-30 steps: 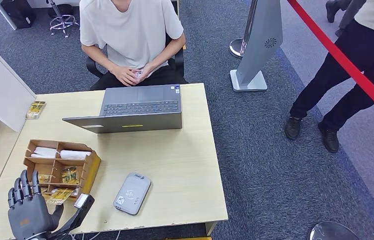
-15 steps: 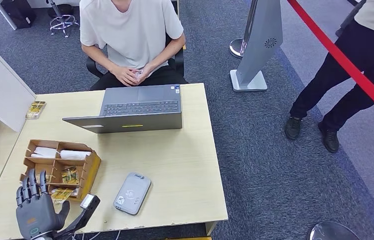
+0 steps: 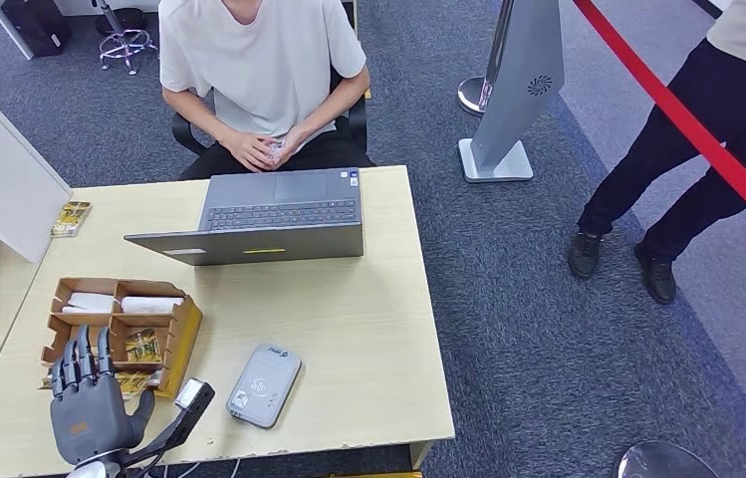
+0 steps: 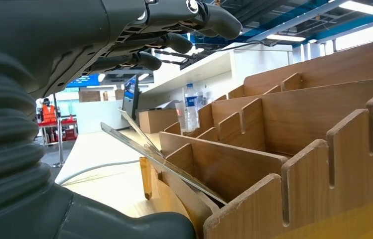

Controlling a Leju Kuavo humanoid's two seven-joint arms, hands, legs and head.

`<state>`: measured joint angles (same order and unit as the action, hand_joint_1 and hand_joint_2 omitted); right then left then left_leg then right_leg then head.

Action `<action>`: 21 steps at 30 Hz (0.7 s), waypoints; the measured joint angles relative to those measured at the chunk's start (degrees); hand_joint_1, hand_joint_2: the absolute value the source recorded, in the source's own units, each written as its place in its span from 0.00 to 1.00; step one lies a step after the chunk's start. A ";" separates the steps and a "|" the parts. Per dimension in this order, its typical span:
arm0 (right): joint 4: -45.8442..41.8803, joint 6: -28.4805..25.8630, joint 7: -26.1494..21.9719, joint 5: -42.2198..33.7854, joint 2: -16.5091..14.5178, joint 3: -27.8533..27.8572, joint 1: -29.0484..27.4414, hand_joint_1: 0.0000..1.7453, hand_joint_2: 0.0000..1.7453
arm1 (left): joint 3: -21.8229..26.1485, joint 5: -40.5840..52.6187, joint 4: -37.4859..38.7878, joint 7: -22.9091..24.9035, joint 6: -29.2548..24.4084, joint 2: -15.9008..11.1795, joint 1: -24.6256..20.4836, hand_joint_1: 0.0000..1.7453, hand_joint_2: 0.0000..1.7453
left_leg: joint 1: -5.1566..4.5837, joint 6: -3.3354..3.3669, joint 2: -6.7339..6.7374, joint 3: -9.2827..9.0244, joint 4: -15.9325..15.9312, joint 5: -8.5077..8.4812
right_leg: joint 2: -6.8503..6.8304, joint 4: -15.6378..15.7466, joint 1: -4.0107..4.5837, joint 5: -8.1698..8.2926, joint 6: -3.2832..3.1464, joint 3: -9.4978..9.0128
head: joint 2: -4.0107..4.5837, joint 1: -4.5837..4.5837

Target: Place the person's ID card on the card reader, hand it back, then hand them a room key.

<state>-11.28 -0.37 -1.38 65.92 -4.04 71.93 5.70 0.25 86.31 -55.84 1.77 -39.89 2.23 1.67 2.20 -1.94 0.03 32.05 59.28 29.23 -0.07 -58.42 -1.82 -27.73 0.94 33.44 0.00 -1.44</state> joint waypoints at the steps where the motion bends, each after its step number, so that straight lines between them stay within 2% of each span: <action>1: 0.00 0.00 0.00 0.00 0.00 0.00 0.00 0.00 1.00 | -0.03 0.00 0.00 0.00 0.00 0.00 -0.01 0.00 1.00 | 0.00 0.00 0.00 0.00 0.00 0.00 | 0.00 0.00 0.00 0.00 0.00 0.00 | 0.00 -0.01; 17: 0.00 -0.03 0.00 0.00 0.00 0.00 0.00 0.00 1.00 | -0.25 -0.01 0.00 0.01 0.00 0.00 -0.07 0.00 1.00 | 0.00 0.00 0.00 0.00 0.00 0.00 | 0.00 0.00 0.00 0.00 0.00 0.00 | 0.00 -0.01; 21: 0.00 -0.05 0.00 0.01 0.00 0.00 0.00 0.00 1.00 | -0.25 -0.05 0.00 0.11 0.00 -0.02 -0.07 1.00 1.00 | 0.00 0.00 0.00 0.01 0.00 0.00 | 0.00 0.00 0.00 0.00 0.00 0.00 | 0.00 0.00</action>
<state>-11.28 -0.42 -1.38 65.93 -4.04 71.93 5.70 0.00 86.26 -55.84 1.88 -39.89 2.21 1.61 2.20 -1.94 0.02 32.06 59.28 29.23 -0.07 -58.42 -1.82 -27.73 0.94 33.44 0.00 -1.44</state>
